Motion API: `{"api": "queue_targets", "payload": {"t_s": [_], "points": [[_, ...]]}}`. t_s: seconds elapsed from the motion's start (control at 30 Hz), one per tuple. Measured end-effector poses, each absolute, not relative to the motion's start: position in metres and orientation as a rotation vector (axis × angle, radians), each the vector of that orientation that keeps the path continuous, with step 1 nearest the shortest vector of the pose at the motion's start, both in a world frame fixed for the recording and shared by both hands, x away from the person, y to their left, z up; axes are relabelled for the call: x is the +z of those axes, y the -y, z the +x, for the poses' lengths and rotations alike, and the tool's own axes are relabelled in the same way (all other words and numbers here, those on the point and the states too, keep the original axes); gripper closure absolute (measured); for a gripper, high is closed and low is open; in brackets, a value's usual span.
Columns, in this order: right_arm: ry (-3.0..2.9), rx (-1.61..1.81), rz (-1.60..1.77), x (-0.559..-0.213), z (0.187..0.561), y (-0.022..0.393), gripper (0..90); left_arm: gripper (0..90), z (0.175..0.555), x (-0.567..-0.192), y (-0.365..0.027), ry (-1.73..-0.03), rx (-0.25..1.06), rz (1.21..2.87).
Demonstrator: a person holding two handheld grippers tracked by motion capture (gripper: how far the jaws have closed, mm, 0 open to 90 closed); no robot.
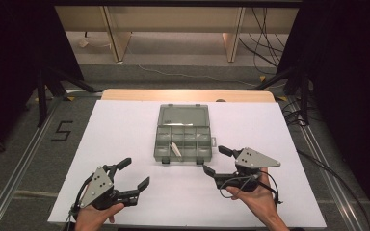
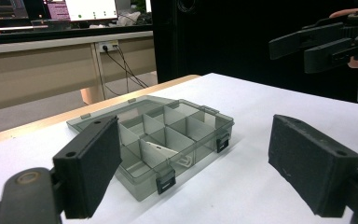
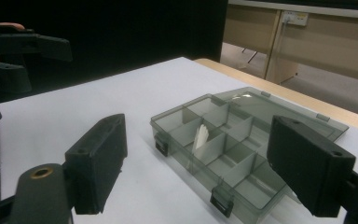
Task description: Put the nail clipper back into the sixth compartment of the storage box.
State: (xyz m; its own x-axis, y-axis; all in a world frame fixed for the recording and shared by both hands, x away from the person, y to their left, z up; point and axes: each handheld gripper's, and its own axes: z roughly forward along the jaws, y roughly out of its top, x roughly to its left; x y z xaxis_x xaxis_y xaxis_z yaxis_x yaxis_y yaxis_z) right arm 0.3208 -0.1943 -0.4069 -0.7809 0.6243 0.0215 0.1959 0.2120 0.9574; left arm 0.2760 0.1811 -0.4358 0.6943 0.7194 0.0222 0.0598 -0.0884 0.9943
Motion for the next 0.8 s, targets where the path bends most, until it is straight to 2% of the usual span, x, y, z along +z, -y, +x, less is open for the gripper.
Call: {"api": "queue_targets", "payload": {"t_s": [0.8], "points": [[-2.087, 1.573, 0.826, -0.426, 0.301, 0.214, 17.2, 16.4, 0.275, -0.436, -0.181, -0.657, 0.617, 1.582]]}}
